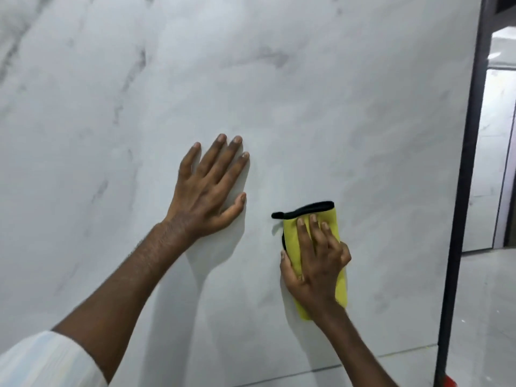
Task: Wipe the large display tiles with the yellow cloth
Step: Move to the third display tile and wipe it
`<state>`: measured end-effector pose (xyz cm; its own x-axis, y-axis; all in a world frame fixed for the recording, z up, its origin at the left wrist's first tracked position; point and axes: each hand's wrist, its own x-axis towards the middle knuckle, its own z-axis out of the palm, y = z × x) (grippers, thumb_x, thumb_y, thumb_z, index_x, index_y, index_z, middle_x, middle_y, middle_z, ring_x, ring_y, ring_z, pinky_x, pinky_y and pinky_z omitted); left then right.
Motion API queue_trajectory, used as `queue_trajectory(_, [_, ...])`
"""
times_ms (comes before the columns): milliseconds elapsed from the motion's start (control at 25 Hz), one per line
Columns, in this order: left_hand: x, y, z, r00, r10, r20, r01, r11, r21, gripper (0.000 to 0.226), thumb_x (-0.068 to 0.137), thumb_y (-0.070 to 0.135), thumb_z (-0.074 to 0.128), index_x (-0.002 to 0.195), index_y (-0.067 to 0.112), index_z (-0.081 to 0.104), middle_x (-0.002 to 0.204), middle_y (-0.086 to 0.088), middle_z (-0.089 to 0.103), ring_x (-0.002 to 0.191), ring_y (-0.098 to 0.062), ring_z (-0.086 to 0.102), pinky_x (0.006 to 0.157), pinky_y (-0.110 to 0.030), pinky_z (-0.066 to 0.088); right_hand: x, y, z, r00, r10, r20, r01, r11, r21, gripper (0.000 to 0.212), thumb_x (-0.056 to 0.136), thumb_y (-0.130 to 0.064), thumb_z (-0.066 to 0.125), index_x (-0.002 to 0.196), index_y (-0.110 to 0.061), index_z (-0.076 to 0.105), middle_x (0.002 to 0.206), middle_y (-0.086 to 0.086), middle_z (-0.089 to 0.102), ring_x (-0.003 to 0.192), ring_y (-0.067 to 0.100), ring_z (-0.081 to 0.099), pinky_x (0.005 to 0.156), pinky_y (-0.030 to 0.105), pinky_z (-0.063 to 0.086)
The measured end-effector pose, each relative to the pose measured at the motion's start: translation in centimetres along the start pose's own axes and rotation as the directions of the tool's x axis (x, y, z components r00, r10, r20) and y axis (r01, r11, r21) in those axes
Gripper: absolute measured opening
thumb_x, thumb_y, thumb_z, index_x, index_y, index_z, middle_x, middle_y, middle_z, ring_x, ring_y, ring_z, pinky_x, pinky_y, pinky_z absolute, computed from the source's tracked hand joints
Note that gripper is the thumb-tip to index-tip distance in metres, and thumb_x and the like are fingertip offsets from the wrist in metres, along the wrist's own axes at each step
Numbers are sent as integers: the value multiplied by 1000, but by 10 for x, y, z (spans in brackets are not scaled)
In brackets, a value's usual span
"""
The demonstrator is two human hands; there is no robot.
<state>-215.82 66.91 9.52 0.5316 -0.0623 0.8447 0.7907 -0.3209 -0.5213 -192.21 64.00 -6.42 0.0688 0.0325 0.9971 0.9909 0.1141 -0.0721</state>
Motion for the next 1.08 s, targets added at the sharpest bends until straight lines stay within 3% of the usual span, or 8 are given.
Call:
queue_trajectory(160, [29, -23, -15, 999, -3, -40, 2, 999, -33, 61, 100, 44, 54, 153, 14, 52, 167, -10, 38, 155, -31, 35, 118, -53, 25, 109, -4, 3, 995, -18, -94, 20, 1000, 17, 69, 86, -47, 62, 150, -21, 52, 156, 5, 45, 135, 30, 43, 99, 58, 41])
queue_trajectory(240, [64, -40, -21, 993, -58, -104, 55, 998, -26, 62, 100, 44, 53, 154, 13, 50, 169, -10, 35, 156, -31, 32, 116, -52, 27, 196, -6, 3, 992, -15, -123, 21, 999, 47, 72, 85, -50, 60, 152, -24, 51, 157, 5, 47, 132, 27, 38, 99, 57, 39])
queue_trajectory(360, [112, -66, -23, 994, -67, -87, 68, 998, 8, 69, 97, 49, 51, 156, 13, 46, 173, -10, 26, 157, -31, 30, 114, -51, 27, 296, -15, 1, 995, 29, -93, -22, 996, 81, 74, 86, -52, 57, 155, -29, 46, 160, -1, 44, 131, 21, 32, 98, 56, 39])
queue_trajectory(680, [114, -75, -1, 992, -33, -119, 53, 984, 169, 71, 103, 48, 39, 162, 8, 37, 172, -14, 25, 160, -34, 22, 123, -59, 26, 289, -18, 8, 984, 36, -173, -11, 990, 140, 70, 86, -51, 58, 152, -30, 50, 158, -1, 46, 133, 25, 37, 98, 55, 37])
queue_trajectory(920, [111, -75, -2, 992, -49, -115, 67, 985, 161, 70, 103, 49, 38, 162, 10, 38, 172, -11, 25, 161, -31, 21, 125, -57, 24, 440, -48, -8, 995, 102, 20, -103, 980, 168, 77, 92, -52, 53, 162, -33, 28, 168, -4, 25, 146, 28, 24, 110, 56, 26])
queue_trajectory(1080, [109, -75, -1, 992, -46, -120, 62, 988, 139, 71, 101, 50, 41, 161, 11, 41, 172, -11, 28, 160, -31, 23, 126, -56, 24, 488, -66, -31, 937, 56, 345, -216, 869, 444, 89, 94, -41, 62, 166, -34, 10, 173, -4, -5, 155, 24, -10, 122, 60, 4])
